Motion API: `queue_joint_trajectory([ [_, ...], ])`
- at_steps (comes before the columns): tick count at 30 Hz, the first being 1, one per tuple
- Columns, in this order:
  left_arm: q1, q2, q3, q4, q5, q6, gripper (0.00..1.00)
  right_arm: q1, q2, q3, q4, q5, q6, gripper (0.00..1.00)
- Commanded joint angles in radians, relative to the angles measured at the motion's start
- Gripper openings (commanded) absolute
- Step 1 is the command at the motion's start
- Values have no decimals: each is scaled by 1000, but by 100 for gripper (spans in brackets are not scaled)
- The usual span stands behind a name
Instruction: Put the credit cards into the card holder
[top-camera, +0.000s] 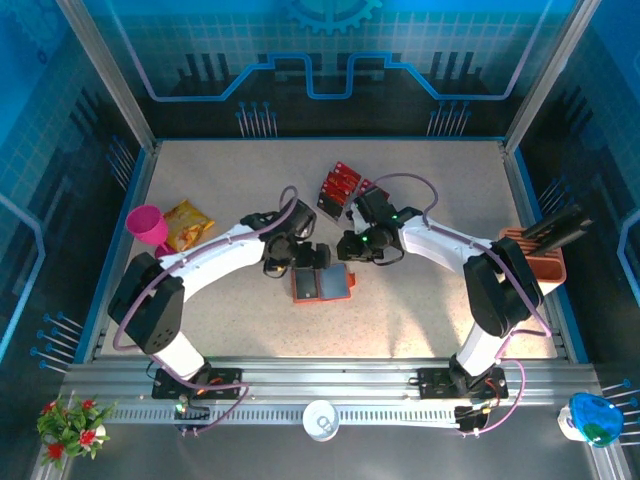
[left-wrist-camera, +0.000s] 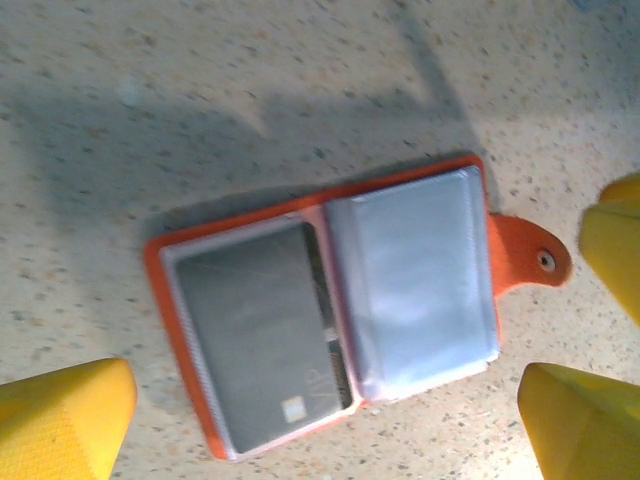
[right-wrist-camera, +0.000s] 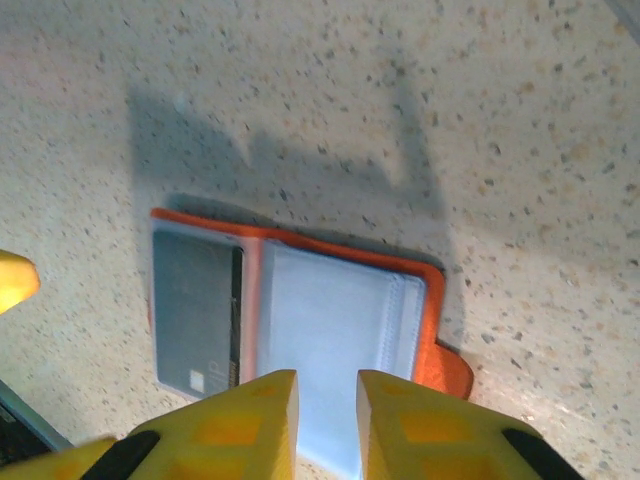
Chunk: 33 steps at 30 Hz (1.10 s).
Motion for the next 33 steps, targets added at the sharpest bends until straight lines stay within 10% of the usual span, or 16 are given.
queue_joint_trajectory([
  [1, -46, 32, -4, 25, -52, -76, 99, -9, 18, -8, -50, -34, -62, 21],
  [33, -103, 111, -87, 82, -145, -82, 99, -2, 188, 44, -30, -87, -103, 13],
])
